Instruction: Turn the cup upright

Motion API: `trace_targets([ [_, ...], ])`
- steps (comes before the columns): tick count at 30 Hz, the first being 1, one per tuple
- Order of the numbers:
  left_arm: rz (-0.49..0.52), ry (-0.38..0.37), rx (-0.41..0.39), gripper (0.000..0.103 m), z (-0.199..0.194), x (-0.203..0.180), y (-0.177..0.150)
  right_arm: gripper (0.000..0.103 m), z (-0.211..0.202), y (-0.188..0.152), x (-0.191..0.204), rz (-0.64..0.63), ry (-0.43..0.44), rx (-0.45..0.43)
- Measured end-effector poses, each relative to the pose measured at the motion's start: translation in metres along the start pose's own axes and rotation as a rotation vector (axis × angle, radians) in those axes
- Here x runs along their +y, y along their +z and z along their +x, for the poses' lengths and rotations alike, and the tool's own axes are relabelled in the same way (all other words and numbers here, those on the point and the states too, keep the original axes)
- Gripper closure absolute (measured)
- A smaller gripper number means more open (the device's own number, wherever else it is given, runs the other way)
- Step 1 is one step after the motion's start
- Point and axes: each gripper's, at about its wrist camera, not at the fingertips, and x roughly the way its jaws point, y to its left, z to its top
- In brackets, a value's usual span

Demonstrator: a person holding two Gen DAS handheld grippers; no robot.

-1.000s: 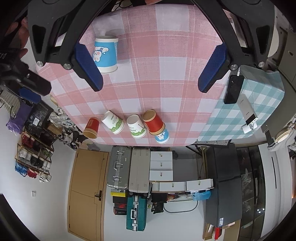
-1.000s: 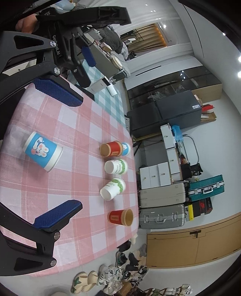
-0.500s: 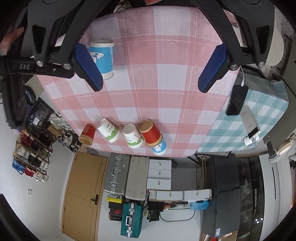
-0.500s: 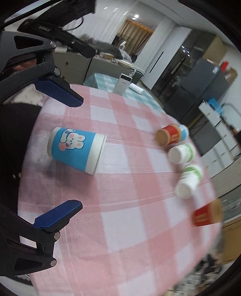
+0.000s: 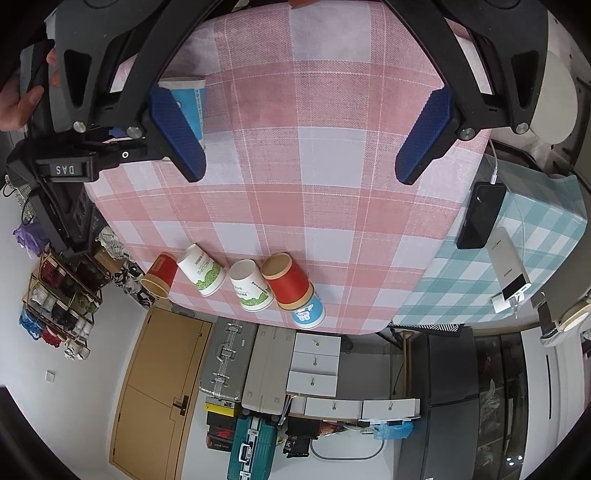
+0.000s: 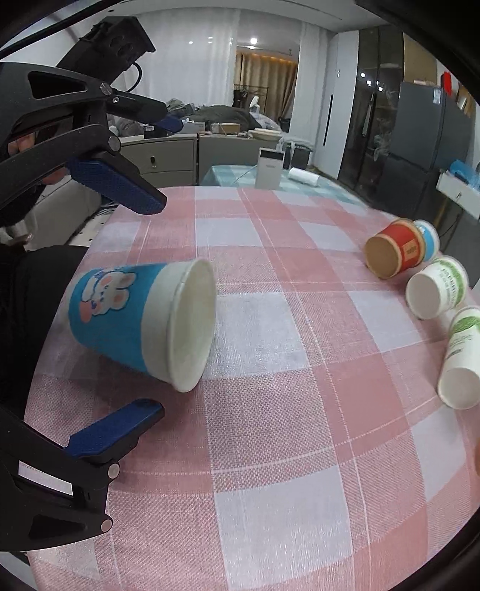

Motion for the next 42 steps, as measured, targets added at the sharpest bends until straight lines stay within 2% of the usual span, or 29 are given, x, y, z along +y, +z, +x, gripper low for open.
trace_targets([
  [1, -0.007, 0.001, 0.002, 0.001, 0.003, 0.003, 0.0, 0.004, 0.004, 0.003, 0.001, 0.001, -0.011, 0.018],
  [2, -0.012, 0.0, 0.004, 0.001, 0.004, 0.005, 0.0, 0.014, 0.007, 0.005, 0.002, -0.005, -0.021, 0.031],
  [4, -0.021, 0.0, 0.009, 0.001, 0.008, 0.009, 0.0, 0.026, 0.013, 0.007, 0.005, -0.012, -0.044, 0.055],
  [8, -0.035, 0.001, 0.015, 0.001, 0.014, 0.016, 0.0, 0.037, 0.018, 0.01, 0.01, -0.027, -0.069, 0.048],
  [12, -0.044, -0.002, 0.022, 0.001, 0.018, 0.019, -0.001, 0.04, 0.015, 0.011, 0.019, -0.073, -0.071, -0.002],
  [15, -0.05, -0.004, 0.027, 0.001, 0.02, 0.02, -0.001, 0.04, 0.003, 0.011, 0.026, -0.126, -0.093, -0.078],
  [18, -0.048, -0.005, 0.024, 0.001, 0.019, 0.02, -0.001, 0.04, -0.009, 0.007, 0.034, -0.201, -0.174, -0.19],
  [21, -0.043, 0.0, 0.015, 0.001, 0.016, 0.019, -0.001, 0.04, -0.021, -0.008, 0.043, -0.322, -0.294, -0.323],
  [27, -0.062, 0.005, 0.02, 0.001, 0.014, 0.016, -0.001, 0.04, -0.038, -0.032, 0.044, -0.461, -0.322, -0.496],
  [30, -0.062, -0.005, 0.022, 0.001, 0.013, 0.01, -0.002, 0.04, -0.04, -0.038, 0.042, -0.484, -0.35, -0.591],
  [34, -0.05, 0.003, 0.029, 0.001, 0.022, 0.001, -0.003, 0.04, -0.035, -0.042, 0.027, -0.452, -0.407, -0.676],
  [39, -0.043, 0.008, 0.04, 0.001, 0.026, -0.007, -0.007, 0.038, -0.023, -0.057, 0.024, -0.512, -0.517, -0.807],
  [40, -0.037, 0.009, 0.04, 0.001, 0.026, -0.009, -0.008, 0.038, -0.018, -0.06, 0.024, -0.521, -0.547, -0.802],
  [42, -0.03, 0.011, 0.04, 0.001, 0.027, -0.011, -0.009, 0.038, -0.012, -0.068, 0.025, -0.558, -0.551, -0.81],
])
